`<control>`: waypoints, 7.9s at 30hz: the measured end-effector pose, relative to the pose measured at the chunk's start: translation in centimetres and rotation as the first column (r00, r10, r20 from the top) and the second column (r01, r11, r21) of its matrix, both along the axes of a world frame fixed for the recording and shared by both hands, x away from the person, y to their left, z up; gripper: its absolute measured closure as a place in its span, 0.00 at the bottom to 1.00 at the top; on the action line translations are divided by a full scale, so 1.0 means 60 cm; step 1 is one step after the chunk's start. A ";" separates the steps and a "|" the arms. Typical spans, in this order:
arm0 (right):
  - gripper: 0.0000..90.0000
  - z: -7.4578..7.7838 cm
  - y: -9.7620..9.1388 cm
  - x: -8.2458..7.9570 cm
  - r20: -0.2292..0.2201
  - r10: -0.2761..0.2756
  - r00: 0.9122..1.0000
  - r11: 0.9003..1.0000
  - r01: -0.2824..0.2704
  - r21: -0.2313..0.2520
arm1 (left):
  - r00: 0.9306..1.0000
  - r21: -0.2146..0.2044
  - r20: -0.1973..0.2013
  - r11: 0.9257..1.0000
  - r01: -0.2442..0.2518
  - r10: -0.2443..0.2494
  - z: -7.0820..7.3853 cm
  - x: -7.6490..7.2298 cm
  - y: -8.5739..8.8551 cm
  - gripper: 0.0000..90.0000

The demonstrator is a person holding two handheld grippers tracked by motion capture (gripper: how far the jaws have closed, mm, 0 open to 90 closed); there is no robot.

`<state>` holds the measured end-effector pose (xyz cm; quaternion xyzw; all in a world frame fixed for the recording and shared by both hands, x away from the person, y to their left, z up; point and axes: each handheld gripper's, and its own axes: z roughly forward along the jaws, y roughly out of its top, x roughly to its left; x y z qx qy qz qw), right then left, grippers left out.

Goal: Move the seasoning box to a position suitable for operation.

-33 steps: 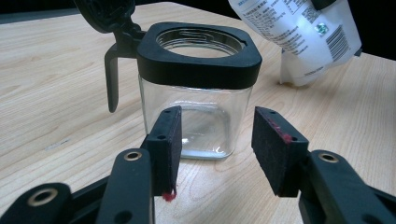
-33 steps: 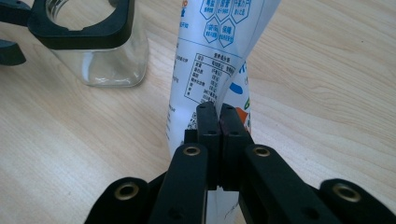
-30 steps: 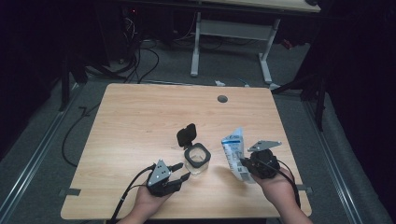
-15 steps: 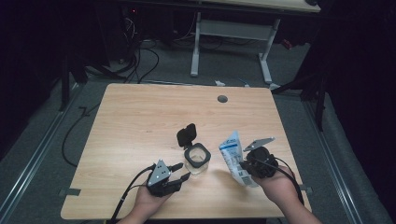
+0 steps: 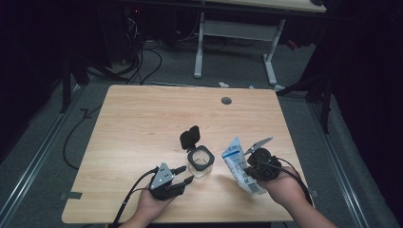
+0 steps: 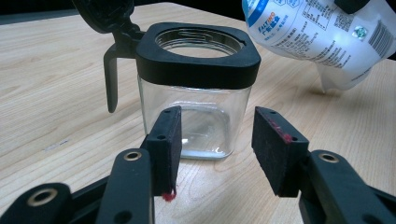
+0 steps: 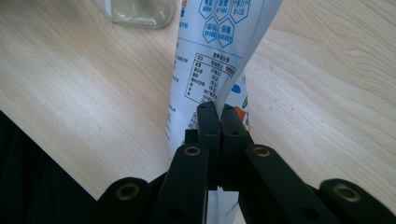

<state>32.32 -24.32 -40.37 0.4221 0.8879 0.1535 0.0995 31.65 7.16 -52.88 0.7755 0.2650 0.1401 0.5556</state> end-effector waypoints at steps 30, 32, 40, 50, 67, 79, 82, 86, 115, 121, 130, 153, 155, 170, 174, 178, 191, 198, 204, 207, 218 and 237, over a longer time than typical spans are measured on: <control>1.00 0.033 0.018 -0.008 -0.013 0.018 1.000 1.000 -0.019 -0.022 | 0.994 -0.002 0.015 0.994 0.111 -0.111 0.019 -0.034 -0.059 0.47; 1.00 0.035 0.020 -0.008 -0.009 0.025 1.000 0.999 -0.025 -0.021 | 0.992 -0.005 0.011 0.992 0.122 -0.122 0.018 -0.035 -0.067 0.46; 1.00 0.043 0.028 -0.007 -0.012 0.035 0.999 0.999 -0.035 -0.025 | 0.986 0.003 0.008 0.986 0.167 -0.167 0.018 -0.041 -0.098 0.42; 1.00 0.051 0.045 -0.011 -0.015 0.053 0.999 0.998 -0.053 -0.026 | 0.980 0.009 0.020 0.980 0.200 -0.200 0.018 -0.048 -0.133 0.36; 1.00 0.072 0.082 -0.017 0.000 0.088 0.996 0.996 -0.088 -0.001 | 0.971 0.007 -0.013 0.971 0.239 -0.239 0.018 -0.049 -0.188 0.34; 1.00 0.071 0.104 -0.011 -0.005 0.106 0.994 0.994 -0.106 0.016 | 0.975 0.025 0.013 0.975 0.221 -0.221 0.021 -0.052 -0.201 0.41; 1.00 0.069 0.104 -0.010 -0.007 0.106 0.994 0.994 -0.106 0.019 | 0.977 0.036 0.027 0.977 0.211 -0.212 0.022 -0.054 -0.200 0.44; 1.00 0.070 0.104 -0.009 0.001 0.106 0.994 0.994 -0.106 0.011 | 0.978 0.039 0.054 0.979 0.198 -0.200 0.025 -0.057 -0.196 0.47; 1.00 0.074 0.124 0.007 -0.020 0.121 0.992 0.992 -0.121 0.019 | 0.984 0.048 0.117 0.990 0.132 -0.136 0.033 -0.076 -0.163 0.56; 1.00 0.072 0.134 0.013 -0.026 0.133 0.991 0.991 -0.133 0.004 | 0.985 0.051 0.109 0.991 0.127 -0.132 0.033 -0.075 -0.161 0.56; 1.00 0.072 0.142 0.018 -0.028 0.144 0.989 0.989 -0.144 -0.015 | 0.985 0.044 0.106 0.990 0.132 -0.136 0.035 -0.076 -0.160 0.56; 1.00 0.079 0.144 0.027 -0.029 0.150 0.988 0.988 -0.151 -0.030 | 0.981 0.048 0.134 0.990 0.134 -0.139 0.047 -0.081 -0.170 0.56; 1.00 0.080 0.144 0.027 -0.029 0.147 0.989 0.988 -0.148 -0.033 | 0.981 0.049 0.134 0.990 0.133 -0.138 0.048 -0.080 -0.170 0.56; 1.00 0.086 0.147 0.033 -0.016 0.152 0.988 0.987 -0.153 -0.041 | 0.983 0.034 0.134 0.992 0.123 -0.127 0.054 -0.075 -0.171 0.56; 1.00 0.088 0.148 0.034 -0.013 0.155 0.988 0.987 -0.156 -0.051 | 0.982 0.034 0.136 0.991 0.126 -0.130 0.054 -0.074 -0.172 0.56; 1.00 0.087 0.148 0.035 -0.015 0.154 0.988 0.987 -0.155 -0.052 | 0.983 0.033 0.132 0.991 0.128 -0.131 0.054 -0.073 -0.173 0.56; 1.00 0.096 0.150 0.041 -0.004 0.157 0.988 0.986 -0.157 -0.057 | 0.983 0.024 0.135 0.992 0.120 -0.122 0.063 -0.068 -0.173 0.56; 1.00 0.098 0.150 0.042 -0.005 0.158 0.987 0.986 -0.158 -0.059 | 0.983 0.021 0.132 0.992 0.123 -0.125 0.065 -0.068 -0.176 0.56; 1.00 0.098 0.150 0.043 -0.004 0.161 0.987 0.985 -0.161 -0.065 | 0.983 0.022 0.136 0.992 0.121 -0.123 0.065 -0.067 -0.175 0.56; 1.00 0.099 0.151 0.044 -0.003 0.162 0.987 0.985 -0.162 -0.065 | 0.983 0.020 0.135 0.993 0.119 -0.121 0.066 -0.066 -0.175 0.56; 1.00 0.098 0.152 0.046 -0.011 0.165 0.986 0.984 -0.166 -0.065 | 0.983 0.022 0.141 0.993 0.118 -0.120 0.065 -0.067 -0.176 0.56; 1.00 0.099 0.155 0.047 -0.007 0.170 0.985 0.983 -0.170 -0.070 | 0.984 0.010 0.133 0.993 0.116 -0.116 0.067 -0.067 -0.175 0.56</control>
